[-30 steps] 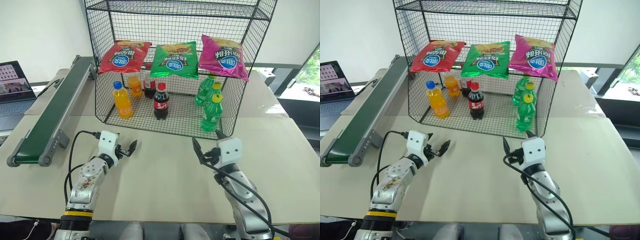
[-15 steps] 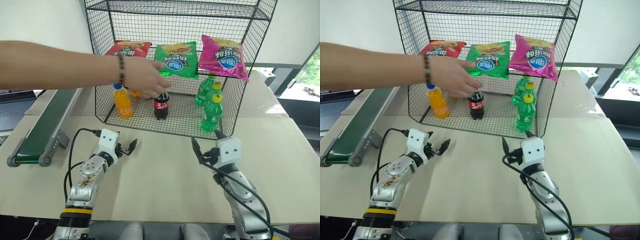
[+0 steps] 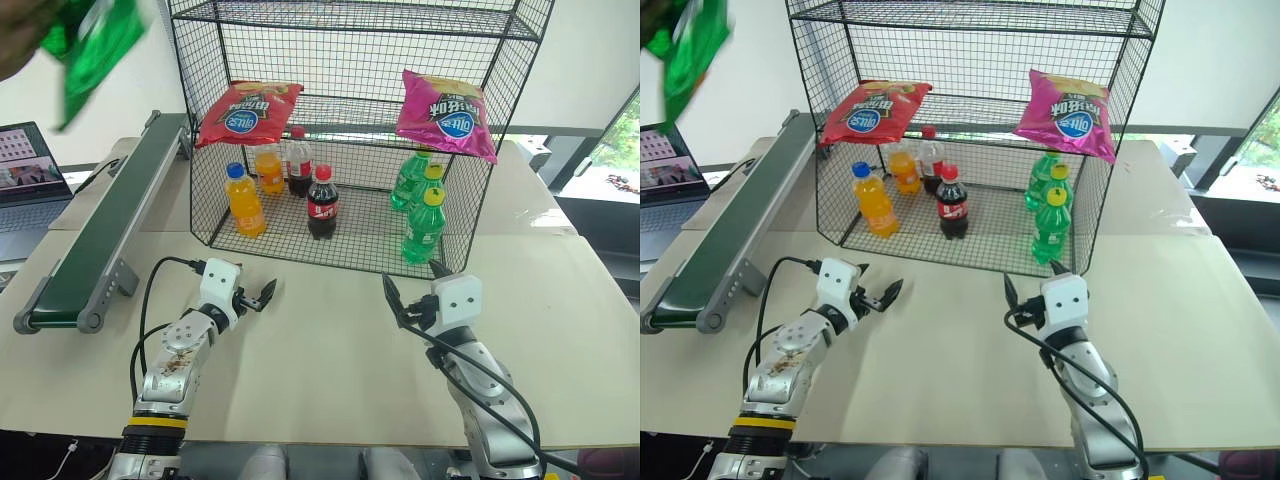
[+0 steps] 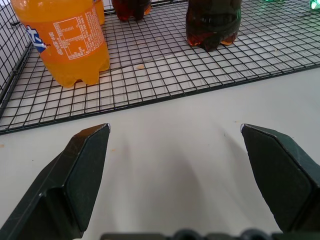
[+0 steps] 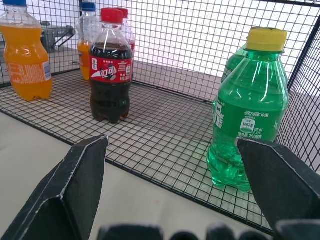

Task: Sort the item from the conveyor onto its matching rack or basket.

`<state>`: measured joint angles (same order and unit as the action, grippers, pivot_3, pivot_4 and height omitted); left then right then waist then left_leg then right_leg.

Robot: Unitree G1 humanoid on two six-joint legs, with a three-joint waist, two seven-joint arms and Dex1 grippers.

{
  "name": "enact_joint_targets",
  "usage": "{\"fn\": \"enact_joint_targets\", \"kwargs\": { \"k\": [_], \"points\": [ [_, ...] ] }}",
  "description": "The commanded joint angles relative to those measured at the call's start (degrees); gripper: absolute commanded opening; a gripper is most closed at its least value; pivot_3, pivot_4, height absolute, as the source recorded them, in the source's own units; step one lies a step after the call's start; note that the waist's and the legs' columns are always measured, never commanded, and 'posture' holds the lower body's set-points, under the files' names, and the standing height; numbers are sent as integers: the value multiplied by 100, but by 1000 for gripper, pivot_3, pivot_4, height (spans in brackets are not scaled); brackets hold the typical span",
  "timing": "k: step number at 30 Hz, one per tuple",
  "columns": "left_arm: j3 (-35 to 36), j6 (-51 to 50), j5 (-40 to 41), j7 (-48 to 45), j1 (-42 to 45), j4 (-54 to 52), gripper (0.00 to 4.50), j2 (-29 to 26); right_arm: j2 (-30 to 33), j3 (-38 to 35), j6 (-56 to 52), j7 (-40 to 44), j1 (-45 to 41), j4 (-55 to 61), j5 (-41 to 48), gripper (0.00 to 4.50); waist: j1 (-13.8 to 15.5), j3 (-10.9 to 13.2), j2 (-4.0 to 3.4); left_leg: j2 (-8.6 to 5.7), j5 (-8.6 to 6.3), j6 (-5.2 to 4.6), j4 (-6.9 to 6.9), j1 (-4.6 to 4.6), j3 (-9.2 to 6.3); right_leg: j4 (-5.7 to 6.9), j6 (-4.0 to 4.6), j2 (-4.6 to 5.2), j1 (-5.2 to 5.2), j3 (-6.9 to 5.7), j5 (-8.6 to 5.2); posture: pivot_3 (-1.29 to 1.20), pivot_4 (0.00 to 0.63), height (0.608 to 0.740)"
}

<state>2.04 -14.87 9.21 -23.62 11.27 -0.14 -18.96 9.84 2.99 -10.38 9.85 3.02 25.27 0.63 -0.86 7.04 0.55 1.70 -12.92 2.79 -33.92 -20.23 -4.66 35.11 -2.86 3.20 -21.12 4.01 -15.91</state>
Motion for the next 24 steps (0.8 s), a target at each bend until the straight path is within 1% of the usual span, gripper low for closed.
{"fn": "enact_joint_targets", "kwargs": {
  "k": [1,12,15,19,24],
  "points": [
    [60,160,1,9,24,-188,4460,-6,-16,22,90,3,-77,127,-11,4500,0,0,0,0,0,0,0,0,0,0,0,0,0,0,0,0,150,738],
    [144,171,-3,21,-50,-226,4460,-73,-21,68,67,10,-95,119,12,4500,-1,0,0,0,0,0,0,0,0,0,1,0,0,0,0,0,150,738],
    [255,132,102,-43,-171,-273,4460,-122,-11,69,49,20,-99,138,17,4500,-6,-1,-1,0,0,0,0,0,0,1,1,0,0,0,1,0,150,738],
    [631,-92,444,-144,-308,-425,4460,-228,39,37,16,87,-90,170,64,4500,-13,-1,-1,2,0,-1,0,1,0,2,4,-1,0,0,2,0,150,738],
    [926,-706,1016,-434,-422,-1022,4460,-501,242,-73,23,407,-352,31,269,4500,-10,0,-1,1,0,-1,-2,0,0,2,1,0,0,0,1,0,150,738]
  ]
}}
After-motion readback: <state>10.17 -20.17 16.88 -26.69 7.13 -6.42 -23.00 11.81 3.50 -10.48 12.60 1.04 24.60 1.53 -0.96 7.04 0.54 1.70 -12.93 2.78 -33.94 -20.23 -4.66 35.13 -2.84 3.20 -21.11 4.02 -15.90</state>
